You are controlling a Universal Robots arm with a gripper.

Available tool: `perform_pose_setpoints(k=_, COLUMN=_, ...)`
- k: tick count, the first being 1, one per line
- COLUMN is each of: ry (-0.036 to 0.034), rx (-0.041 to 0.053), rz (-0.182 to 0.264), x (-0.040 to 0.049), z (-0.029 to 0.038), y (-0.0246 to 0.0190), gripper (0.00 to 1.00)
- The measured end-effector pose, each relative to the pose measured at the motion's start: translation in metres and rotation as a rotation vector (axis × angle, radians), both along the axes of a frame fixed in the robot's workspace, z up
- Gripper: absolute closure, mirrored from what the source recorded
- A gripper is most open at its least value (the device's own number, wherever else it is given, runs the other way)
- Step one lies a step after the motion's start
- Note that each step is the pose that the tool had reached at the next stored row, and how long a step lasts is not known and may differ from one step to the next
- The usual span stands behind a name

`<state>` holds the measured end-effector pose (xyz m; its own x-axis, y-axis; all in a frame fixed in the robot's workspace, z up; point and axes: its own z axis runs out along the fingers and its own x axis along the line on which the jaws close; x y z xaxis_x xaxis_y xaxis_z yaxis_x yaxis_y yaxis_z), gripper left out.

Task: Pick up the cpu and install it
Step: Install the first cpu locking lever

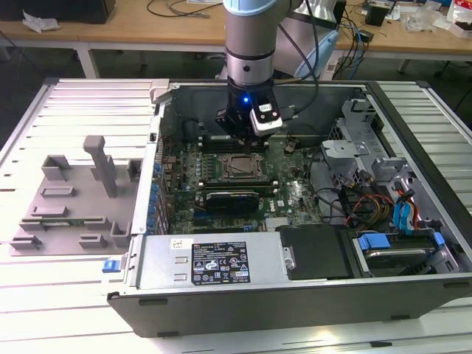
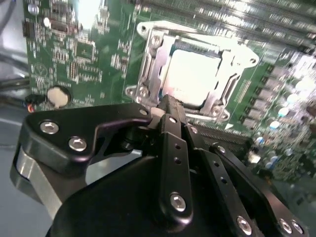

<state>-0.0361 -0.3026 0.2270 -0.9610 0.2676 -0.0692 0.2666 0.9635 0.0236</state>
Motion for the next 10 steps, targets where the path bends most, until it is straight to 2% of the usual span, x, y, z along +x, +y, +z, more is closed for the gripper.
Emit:
perform_pose_setpoints(k=3, ry=0.0000, rx=-0.0020, rz=0.001, x=-0.0011, z=-0.0001, y=-0.0063, gripper=0.89)
perform_pose_setpoints(k=8, ry=-0.0001, rx=-0.0109, rz=0.030, x=-0.0038, z=-0.0004, y=-0.0076, gripper=0.89)
perform_pose_setpoints(k=10, ry=-0.0005, rx=-0.0111, rz=0.103, x=-0.0040, z=-0.0013, y=-0.0076, gripper=0.89)
